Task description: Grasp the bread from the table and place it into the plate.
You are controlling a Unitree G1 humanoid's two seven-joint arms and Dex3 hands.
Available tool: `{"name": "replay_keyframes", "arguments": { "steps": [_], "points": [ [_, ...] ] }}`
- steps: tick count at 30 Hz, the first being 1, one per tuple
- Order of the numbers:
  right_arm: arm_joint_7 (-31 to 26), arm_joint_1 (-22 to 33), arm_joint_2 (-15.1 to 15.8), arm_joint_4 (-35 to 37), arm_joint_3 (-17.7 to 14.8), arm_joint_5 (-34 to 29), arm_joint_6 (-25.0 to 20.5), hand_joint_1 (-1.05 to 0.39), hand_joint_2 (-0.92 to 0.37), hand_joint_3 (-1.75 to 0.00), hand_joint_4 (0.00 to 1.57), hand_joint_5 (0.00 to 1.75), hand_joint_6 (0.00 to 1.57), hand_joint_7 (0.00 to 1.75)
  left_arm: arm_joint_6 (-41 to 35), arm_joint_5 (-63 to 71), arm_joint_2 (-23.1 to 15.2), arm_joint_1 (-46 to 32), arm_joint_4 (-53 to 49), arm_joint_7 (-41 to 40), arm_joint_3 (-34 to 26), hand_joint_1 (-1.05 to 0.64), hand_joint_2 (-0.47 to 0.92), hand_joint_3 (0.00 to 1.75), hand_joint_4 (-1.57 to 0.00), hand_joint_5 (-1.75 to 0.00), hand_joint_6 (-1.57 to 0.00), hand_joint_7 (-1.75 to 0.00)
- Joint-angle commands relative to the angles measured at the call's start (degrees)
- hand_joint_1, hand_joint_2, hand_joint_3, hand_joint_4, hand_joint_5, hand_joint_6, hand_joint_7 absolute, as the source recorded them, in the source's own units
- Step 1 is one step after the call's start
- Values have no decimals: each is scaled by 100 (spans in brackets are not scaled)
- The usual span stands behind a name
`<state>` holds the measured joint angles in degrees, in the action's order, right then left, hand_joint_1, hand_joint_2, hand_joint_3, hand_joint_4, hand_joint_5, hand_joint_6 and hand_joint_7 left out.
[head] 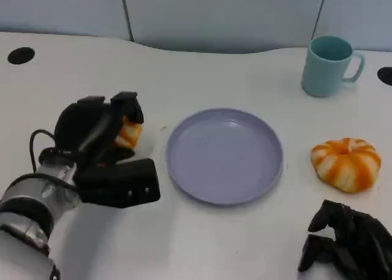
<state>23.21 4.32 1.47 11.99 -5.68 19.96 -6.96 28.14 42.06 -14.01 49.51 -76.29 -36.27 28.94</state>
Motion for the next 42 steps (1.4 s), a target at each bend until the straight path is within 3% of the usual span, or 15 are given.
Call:
{"name": "replay_keyframes", "arguments": {
  "steps": [1, 3, 7, 10, 14, 19, 25, 37, 42],
  "points": [
    [-41, -35, 38, 153, -19, -67, 43, -42, -92, -45, 118, 117, 107, 114, 195, 95, -103, 281, 75, -121, 96, -10, 59, 91, -82, -175, -65, -175],
    [-73, -94, 33, 203, -26, -84, 39, -42, -92, -45, 119, 118, 108, 114, 256, 204, -87, 396, 97, -202, 198, -11, 61, 80, -80, -175, -63, -175],
    [-114, -220, 35, 330, -42, -85, 20, -43, -92, -45, 120, 117, 109, 114, 436, 415, -41, 584, 116, -441, 387, -10, 60, 80, -85, -175, -66, -175],
    [-125, -268, 53, 400, -26, -107, -4, -43, -92, -45, 120, 117, 109, 113, 565, 476, 25, 718, 137, -510, 461, -13, 53, 96, -87, -175, -67, -175],
    [-157, -254, 51, 400, 16, -178, 26, -42, -92, -46, 118, 119, 108, 115, 762, 577, 123, 872, 184, -717, 605, -17, 54, 109, -89, -175, -68, -175],
    [-146, -265, 78, 369, -49, -113, -135, -41, -92, -46, 118, 121, 107, 115, 765, 667, 468, 981, 195, -845, 743, -20, 51, 111, -90, -175, -69, -175],
    [-38, -191, 121, 341, -46, -154, 23, -40, -92, -46, 116, 121, 105, 117, 663, 907, 1023, 1091, 143, -921, 1085, -24, 54, 105, -92, -175, -70, -175],
    [-121, -68, 89, 81, 38, -193, -179, -42, -92, -45, 118, 119, 107, 114, 717, 644, 1292, 1151, 27, 499, 1016, -26, 49, 121, -101, -175, -79, -175],
    [-269, -33, 12, -70, 46, -165, -338, -42, -92, -43, 121, 117, 110, 112, 652, 582, 1262, 1183, 43, 956, 991, -27, 57, 106, -98, -175, -75, -175]
  ]
}}
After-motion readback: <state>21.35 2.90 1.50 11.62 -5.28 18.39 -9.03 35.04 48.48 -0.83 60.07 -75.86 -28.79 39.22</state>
